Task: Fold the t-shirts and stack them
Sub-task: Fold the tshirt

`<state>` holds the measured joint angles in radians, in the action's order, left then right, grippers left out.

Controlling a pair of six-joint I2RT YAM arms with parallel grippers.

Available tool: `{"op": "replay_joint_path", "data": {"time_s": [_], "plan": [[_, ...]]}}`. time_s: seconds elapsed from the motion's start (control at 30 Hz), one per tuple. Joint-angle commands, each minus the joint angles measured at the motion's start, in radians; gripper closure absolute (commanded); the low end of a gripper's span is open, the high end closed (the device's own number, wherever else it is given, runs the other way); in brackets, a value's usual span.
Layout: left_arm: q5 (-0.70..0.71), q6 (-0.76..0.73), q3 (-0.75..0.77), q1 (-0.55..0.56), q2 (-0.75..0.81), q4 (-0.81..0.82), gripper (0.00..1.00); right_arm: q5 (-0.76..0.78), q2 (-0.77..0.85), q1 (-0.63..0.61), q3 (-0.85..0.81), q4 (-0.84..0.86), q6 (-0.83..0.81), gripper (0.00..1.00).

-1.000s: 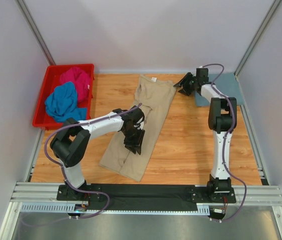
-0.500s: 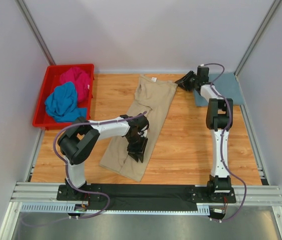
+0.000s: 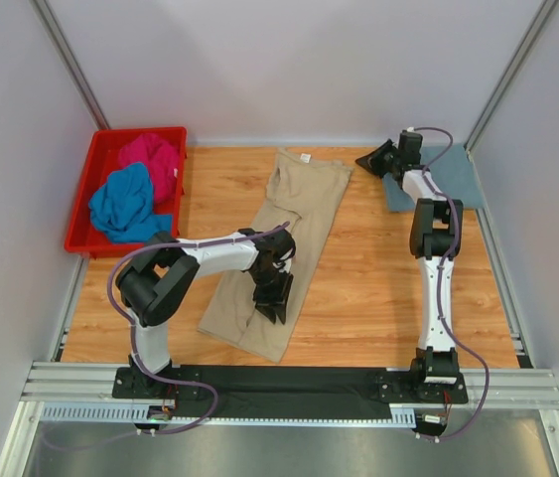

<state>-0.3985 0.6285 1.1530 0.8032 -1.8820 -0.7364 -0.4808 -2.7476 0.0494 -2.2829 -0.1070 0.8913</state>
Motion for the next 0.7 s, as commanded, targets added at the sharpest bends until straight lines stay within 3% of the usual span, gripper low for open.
{"op": "replay_joint_path", "data": {"time_s": [0.0, 0.03, 0.13, 0.53, 0.67], "plan": [[0.012, 0.027, 0.005, 0.005, -0.04, 0.037, 0.62, -0.015, 0.017, 0.007, 0.02, 0.024, 0.015, 0.94], [0.012, 0.027, 0.007, 0.005, -0.039, 0.034, 0.62, -0.019, 0.035, 0.009, 0.048, 0.038, 0.005, 0.82], [0.015, 0.033, 0.002, 0.007, -0.039, 0.034, 0.62, -0.033, 0.084, 0.018, 0.118, 0.047, -0.058, 0.65], [-0.003, 0.014, 0.034, 0.005, -0.037, 0.026, 0.62, -0.114, 0.172, 0.033, 0.276, 0.039, -0.144, 0.58], [-0.005, 0.016, 0.025, 0.007, -0.023, 0.029, 0.62, -0.145, 0.148, 0.018, 0.232, 0.021, -0.143, 0.55]]}}
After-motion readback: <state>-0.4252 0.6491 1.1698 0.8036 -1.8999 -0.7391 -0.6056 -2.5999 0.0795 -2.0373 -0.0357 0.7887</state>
